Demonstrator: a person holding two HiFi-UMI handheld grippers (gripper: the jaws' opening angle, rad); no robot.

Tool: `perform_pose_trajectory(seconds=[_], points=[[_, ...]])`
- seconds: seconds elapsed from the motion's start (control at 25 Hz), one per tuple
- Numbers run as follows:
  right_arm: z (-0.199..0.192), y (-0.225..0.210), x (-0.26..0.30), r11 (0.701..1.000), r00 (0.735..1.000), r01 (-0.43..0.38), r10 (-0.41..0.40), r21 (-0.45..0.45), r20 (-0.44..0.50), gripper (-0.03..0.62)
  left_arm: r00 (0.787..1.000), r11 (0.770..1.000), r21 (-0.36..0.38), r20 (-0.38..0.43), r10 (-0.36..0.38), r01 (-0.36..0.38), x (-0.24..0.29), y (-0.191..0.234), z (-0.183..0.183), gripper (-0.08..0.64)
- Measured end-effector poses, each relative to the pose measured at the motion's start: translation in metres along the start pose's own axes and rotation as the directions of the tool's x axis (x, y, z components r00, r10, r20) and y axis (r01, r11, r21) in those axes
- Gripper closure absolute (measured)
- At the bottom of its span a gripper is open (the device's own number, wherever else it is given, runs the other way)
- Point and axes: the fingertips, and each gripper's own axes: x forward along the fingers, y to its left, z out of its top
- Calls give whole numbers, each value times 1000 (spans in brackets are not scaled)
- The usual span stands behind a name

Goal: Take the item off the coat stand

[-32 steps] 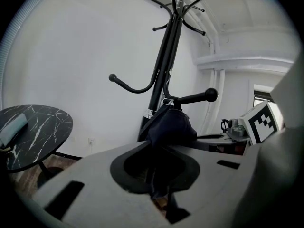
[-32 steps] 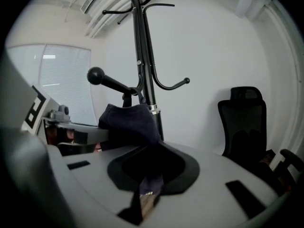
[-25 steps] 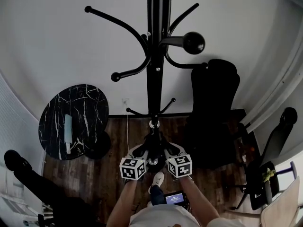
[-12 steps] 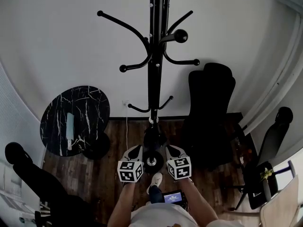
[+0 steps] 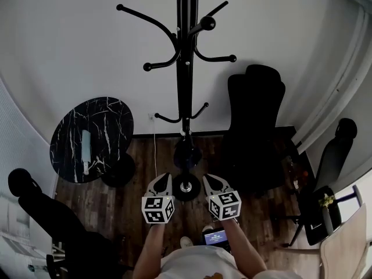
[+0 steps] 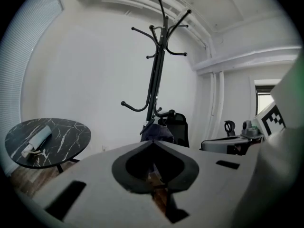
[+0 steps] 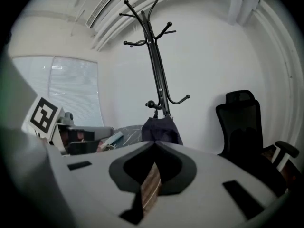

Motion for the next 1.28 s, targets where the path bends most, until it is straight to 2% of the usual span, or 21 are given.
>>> perform_pose_trajectory(seconds=[0.2, 0.36, 0.48, 0.6, 0.76, 1.0, 1.12, 1.28], points=[[4, -5, -20, 999, 999, 42, -42, 9, 28, 580, 1000, 998, -63, 4, -11, 12, -16, -7, -6, 540], [7, 3, -40, 998, 997, -1, -4, 71, 71, 580, 1000, 998, -59, -19, -4, 3, -28, -21, -14, 540], [3, 11, -58, 1000, 999, -14, 13, 28, 49, 580, 999, 997, -81, -37, 4, -7, -43, -32, -17, 538], [1, 17, -77, 1000, 999, -12, 13, -18, 39, 580, 1000, 999, -48, -19, 0, -1, -61, -49, -14, 538], [2, 29, -100, 997, 998, -6, 11, -74, 64, 580, 993, 999, -40, 121, -5, 10, -90, -66, 4, 538], [5, 41, -134, 996, 991, 3, 9, -90, 133, 580, 991, 1000, 6, 130, -18, 18, -118, -94, -2, 540], [7, 49, -140, 995, 991, 10, 3, -96, 137, 580, 994, 998, 52, 107, -30, 24, -119, -99, -5, 540], [12, 51, -147, 993, 990, 12, 4, -118, 140, 580, 991, 997, 61, 125, -58, 50, -117, -108, 8, 540]])
